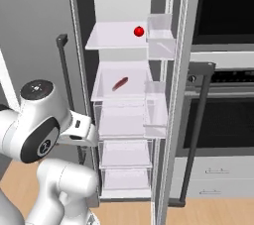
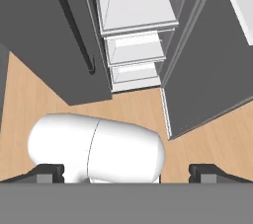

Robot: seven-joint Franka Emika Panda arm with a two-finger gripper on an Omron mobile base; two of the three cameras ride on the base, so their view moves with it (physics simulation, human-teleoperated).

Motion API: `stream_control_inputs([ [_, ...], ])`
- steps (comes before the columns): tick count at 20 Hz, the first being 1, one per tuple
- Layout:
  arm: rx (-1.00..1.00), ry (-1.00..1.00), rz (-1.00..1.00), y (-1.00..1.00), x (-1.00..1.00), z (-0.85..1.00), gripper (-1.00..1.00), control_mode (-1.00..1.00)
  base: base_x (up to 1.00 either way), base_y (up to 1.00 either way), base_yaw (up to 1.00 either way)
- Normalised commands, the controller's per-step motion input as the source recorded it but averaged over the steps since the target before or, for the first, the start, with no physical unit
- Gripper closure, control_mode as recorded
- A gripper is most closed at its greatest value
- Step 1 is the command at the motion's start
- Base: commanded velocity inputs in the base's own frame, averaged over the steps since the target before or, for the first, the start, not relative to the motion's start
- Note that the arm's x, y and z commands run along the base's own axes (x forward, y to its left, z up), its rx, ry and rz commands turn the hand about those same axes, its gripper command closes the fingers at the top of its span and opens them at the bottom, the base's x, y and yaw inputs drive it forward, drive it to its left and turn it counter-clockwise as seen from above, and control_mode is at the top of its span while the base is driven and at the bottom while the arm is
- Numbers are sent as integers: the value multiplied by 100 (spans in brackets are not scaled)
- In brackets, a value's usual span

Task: Place one tomato and one steak in each tupperware on the nearby counter, to pack two identical lunches.

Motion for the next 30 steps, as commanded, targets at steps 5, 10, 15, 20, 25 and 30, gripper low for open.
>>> stream_control_inputs([
  [5,0,0,0,0,0,0,-100,100,61,-3,0],
  [10,0,0,0,0,0,0,-100,100,64,-10,3],
  [15,0,0,0,0,0,0,-100,100,17,-52,6],
  [20,0,0,0,0,0,0,-100,100,4,-35,4],
  [25,0,-1,0,3,4,0,-100,-100,17,4,0],
  [30,0,-27,0,19,8,20,-100,-100,0,0,0],
])
